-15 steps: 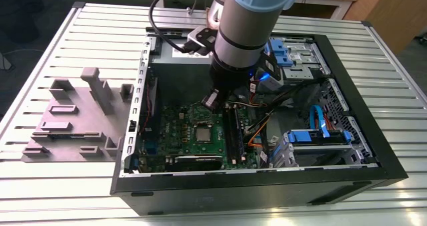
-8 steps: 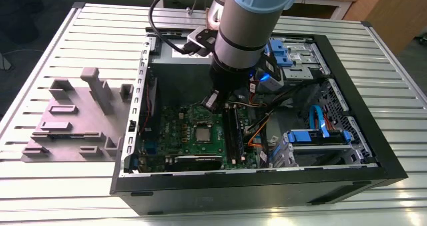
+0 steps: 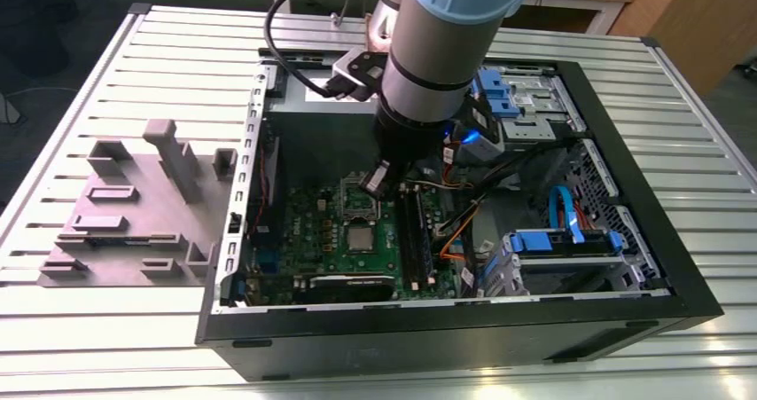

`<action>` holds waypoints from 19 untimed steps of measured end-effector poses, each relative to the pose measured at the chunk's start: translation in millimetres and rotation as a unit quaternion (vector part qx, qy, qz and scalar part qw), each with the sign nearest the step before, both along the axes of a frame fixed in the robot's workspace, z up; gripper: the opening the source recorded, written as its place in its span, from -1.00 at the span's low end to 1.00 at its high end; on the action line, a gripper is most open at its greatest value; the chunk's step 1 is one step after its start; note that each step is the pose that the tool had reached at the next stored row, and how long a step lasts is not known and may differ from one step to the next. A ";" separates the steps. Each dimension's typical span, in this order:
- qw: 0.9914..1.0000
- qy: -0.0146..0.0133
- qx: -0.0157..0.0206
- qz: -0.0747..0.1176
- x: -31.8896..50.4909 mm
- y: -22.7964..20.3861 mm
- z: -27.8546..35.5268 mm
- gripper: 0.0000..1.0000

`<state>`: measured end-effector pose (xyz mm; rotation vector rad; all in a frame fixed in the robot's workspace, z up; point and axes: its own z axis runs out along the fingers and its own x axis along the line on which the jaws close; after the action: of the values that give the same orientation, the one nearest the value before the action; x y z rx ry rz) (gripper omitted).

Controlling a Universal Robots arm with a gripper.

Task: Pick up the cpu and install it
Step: 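Close the cpu cover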

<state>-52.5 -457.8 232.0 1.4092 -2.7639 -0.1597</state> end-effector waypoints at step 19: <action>1.000 0.000 0.000 0.000 2.8 27.0 -20.9 -0.80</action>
<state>-49.7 -430.8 211.1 1.4090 -2.7642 -0.1599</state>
